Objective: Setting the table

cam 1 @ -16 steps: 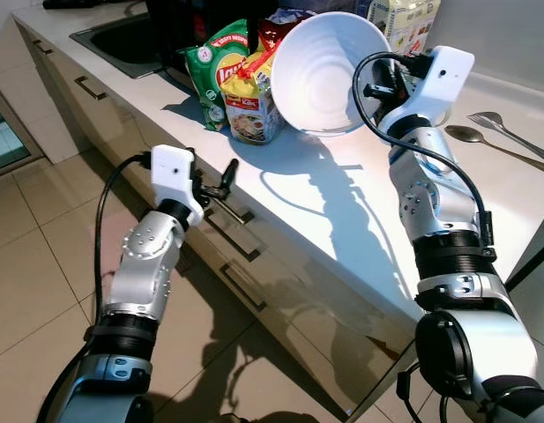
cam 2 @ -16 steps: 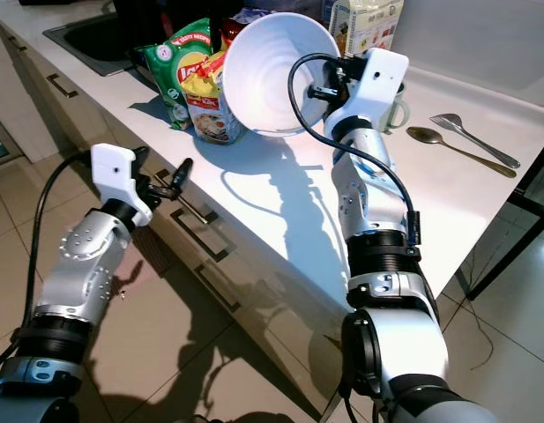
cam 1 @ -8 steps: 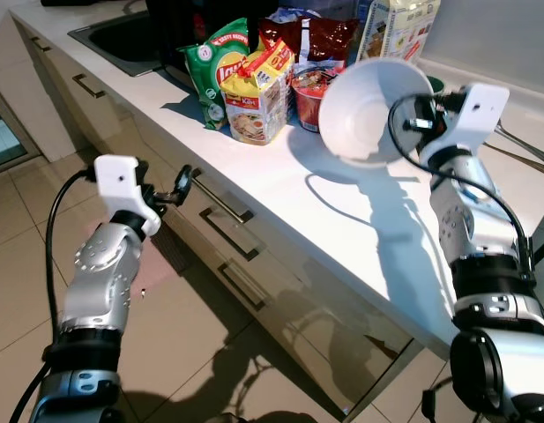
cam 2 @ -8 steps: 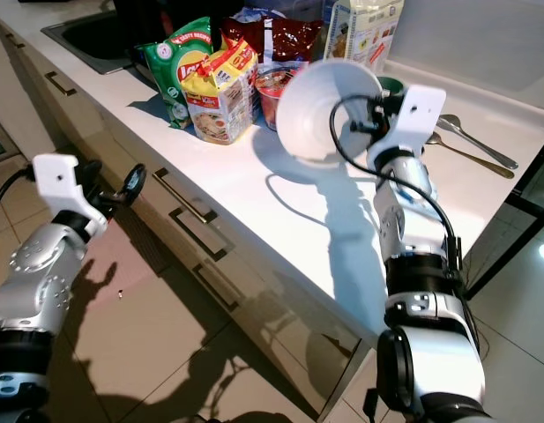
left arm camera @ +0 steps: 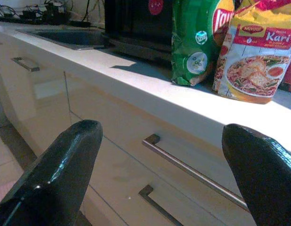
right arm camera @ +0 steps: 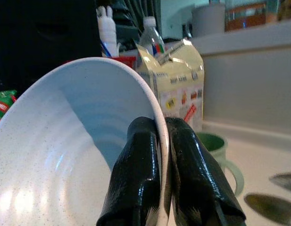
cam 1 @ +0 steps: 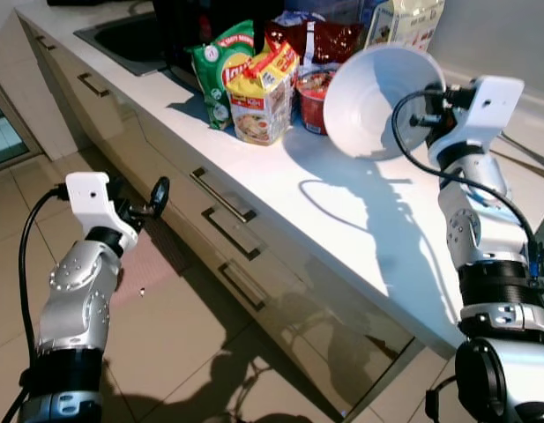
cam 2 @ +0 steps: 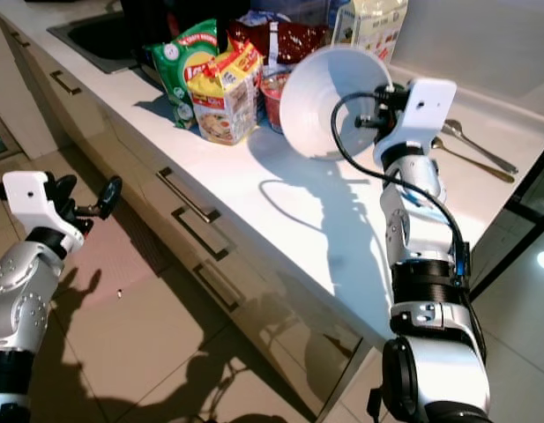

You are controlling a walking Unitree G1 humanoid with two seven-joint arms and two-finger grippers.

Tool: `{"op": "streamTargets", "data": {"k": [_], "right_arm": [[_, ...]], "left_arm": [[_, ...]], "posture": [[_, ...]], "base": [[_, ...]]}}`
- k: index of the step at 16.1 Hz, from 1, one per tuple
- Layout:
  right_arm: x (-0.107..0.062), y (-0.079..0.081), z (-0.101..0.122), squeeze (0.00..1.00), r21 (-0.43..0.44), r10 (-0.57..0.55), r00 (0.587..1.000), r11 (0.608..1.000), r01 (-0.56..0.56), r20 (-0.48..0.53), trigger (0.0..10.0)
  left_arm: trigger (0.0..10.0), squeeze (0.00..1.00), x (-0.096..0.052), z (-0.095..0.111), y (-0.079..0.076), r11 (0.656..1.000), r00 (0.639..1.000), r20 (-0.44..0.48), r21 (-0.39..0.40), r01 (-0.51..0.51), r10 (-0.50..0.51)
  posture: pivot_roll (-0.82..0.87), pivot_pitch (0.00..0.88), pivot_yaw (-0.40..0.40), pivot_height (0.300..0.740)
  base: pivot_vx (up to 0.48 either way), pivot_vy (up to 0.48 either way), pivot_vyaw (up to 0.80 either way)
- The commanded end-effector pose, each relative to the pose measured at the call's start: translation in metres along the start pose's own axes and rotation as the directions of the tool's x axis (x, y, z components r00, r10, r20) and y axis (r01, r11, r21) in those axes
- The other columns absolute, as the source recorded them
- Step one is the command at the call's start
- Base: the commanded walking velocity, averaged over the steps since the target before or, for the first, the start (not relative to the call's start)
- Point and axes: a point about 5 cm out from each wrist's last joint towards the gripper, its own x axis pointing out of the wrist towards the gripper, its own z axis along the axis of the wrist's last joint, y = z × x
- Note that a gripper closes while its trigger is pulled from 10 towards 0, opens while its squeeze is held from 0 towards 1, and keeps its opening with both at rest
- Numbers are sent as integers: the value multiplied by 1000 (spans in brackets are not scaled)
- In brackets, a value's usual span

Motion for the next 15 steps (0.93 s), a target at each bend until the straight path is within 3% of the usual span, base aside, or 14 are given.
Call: {"op": "streamTargets", "data": {"k": [1,5,9,15], "right_arm": [[-1,0,8,0,-19,15,999,1000,-14,36,0],[-4,0,3,0,-23,16,1000,1000,-16,20,0],[-5,8,-4,0,-5,29,1000,1000,-29,-3,0],[-6,9,-10,0,-2,30,999,1000,-30,-33,0]], "left_arm": [[10000,0,-3,5,3,1000,1000,21,-1,-1,1],[10000,0,-5,6,1,1000,1000,18,19,18,-19],[10000,0,0,2,-18,989,998,-27,138,60,-57],[10000,0,7,11,-32,995,996,0,30,93,-93]], "posture": [[30,0,27,740],[35,4,27,740],[37,8,32,740],[27,26,42,740]], "base": [[0,0,0],[0,0,0],[0,0,0],[0,0,0]]}}
